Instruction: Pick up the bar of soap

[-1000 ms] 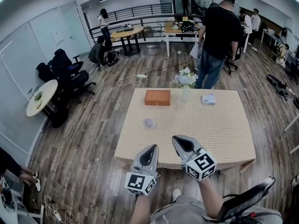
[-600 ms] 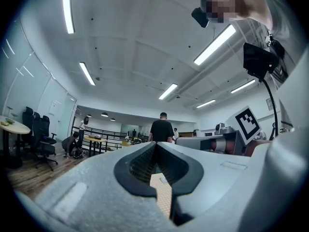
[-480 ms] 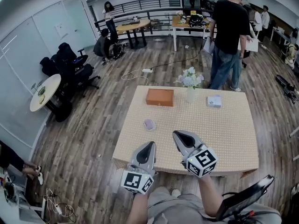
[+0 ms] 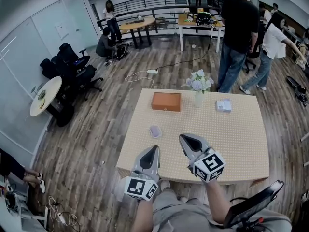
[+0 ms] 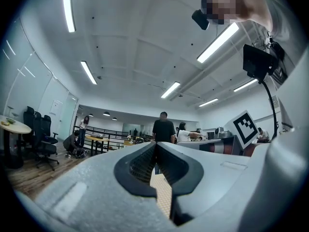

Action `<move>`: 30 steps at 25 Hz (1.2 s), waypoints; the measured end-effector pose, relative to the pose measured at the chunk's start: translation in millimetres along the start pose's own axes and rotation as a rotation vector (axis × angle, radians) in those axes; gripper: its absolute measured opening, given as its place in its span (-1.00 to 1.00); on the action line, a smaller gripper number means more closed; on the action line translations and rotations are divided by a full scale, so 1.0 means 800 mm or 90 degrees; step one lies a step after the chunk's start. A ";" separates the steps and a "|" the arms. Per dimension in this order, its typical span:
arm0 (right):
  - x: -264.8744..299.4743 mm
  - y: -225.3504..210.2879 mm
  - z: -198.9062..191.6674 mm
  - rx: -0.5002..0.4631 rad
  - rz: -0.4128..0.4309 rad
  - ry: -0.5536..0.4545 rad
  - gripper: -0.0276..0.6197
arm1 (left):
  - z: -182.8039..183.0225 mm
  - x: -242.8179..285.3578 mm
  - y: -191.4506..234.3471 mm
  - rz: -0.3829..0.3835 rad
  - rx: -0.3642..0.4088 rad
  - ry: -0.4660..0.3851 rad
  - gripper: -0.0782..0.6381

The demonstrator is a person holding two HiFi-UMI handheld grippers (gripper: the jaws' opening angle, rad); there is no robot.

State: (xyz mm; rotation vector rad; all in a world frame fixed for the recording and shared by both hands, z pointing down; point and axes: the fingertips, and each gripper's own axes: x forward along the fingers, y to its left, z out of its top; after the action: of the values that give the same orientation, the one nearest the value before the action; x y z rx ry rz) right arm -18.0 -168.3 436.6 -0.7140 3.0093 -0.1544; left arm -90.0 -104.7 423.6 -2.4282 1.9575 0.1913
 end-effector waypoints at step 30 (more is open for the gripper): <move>0.214 -0.045 0.036 -0.054 -0.109 0.006 -0.92 | 0.003 0.140 0.208 -0.121 -0.032 0.014 -0.82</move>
State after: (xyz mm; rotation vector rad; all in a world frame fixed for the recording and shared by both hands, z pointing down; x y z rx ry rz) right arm -152.9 -280.2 408.3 -0.9820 2.9769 -0.0354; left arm -228.7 -249.5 420.2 -2.6400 1.7357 0.2124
